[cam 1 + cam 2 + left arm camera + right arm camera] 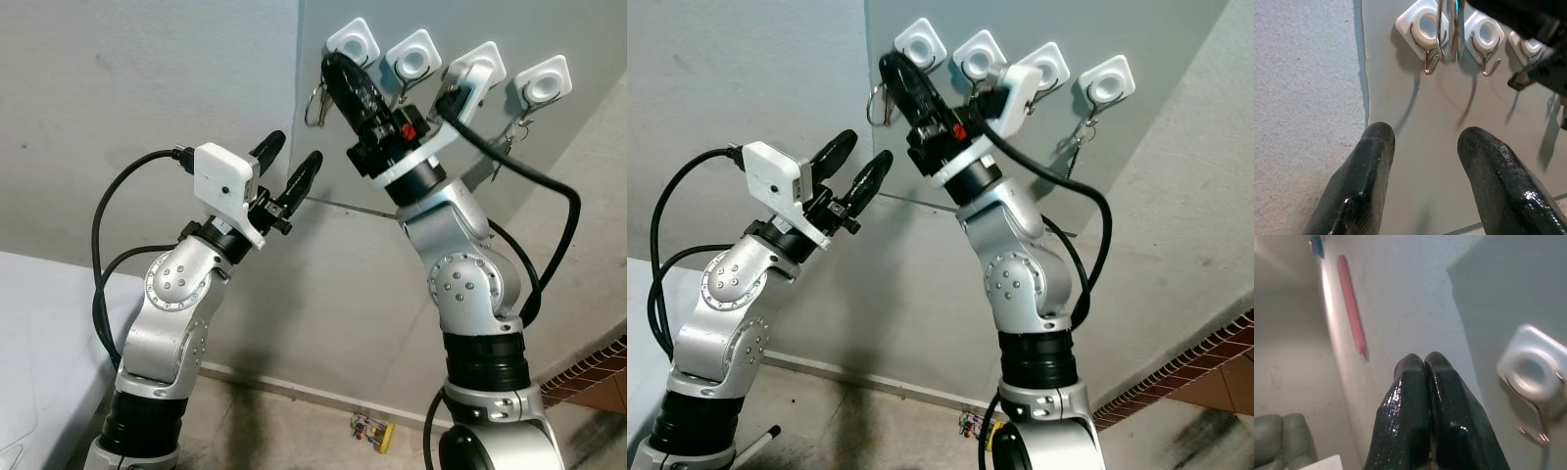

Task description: Hang keys on a hook

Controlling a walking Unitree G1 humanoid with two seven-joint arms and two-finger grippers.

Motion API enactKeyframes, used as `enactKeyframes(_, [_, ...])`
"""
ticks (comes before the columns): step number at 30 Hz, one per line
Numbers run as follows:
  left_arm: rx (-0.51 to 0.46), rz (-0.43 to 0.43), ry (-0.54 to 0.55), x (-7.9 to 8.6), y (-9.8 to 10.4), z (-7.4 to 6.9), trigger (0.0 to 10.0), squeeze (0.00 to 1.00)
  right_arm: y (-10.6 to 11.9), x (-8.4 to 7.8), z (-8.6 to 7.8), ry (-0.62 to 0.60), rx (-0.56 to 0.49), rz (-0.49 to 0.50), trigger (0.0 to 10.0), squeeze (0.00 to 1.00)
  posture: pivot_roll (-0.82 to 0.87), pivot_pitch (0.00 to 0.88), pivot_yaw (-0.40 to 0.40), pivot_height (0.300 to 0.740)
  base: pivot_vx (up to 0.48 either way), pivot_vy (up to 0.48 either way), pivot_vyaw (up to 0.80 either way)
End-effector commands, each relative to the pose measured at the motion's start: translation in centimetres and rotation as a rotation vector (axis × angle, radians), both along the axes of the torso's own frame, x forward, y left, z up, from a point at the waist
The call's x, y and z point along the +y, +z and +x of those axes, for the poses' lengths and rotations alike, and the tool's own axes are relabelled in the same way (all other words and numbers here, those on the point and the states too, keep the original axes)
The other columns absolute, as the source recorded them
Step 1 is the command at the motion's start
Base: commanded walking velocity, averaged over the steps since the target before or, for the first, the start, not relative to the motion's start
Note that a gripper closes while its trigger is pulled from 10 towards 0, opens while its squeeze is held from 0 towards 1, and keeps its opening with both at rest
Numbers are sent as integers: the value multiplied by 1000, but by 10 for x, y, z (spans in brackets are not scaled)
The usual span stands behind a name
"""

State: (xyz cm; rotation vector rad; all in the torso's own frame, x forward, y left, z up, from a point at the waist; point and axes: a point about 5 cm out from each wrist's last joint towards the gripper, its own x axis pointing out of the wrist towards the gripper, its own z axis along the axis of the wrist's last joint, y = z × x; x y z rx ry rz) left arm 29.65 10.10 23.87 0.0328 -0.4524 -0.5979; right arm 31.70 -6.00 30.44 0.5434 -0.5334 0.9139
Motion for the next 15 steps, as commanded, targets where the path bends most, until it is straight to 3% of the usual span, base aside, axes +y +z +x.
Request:
enactKeyframes(1, [-22, 5, -3, -1, 5, -3, 10000, 0, 6, -4, 2, -30, -22, 15, 10000, 0, 27, 76, -92, 740, 0, 0, 0])
enactKeyframes(15, [-21, 1, 3, -1, 4, -5, 10000, 0, 1, -11, 15, -115, 22, 21, 10000, 0, 28, 83, -95, 740, 0, 0, 0])
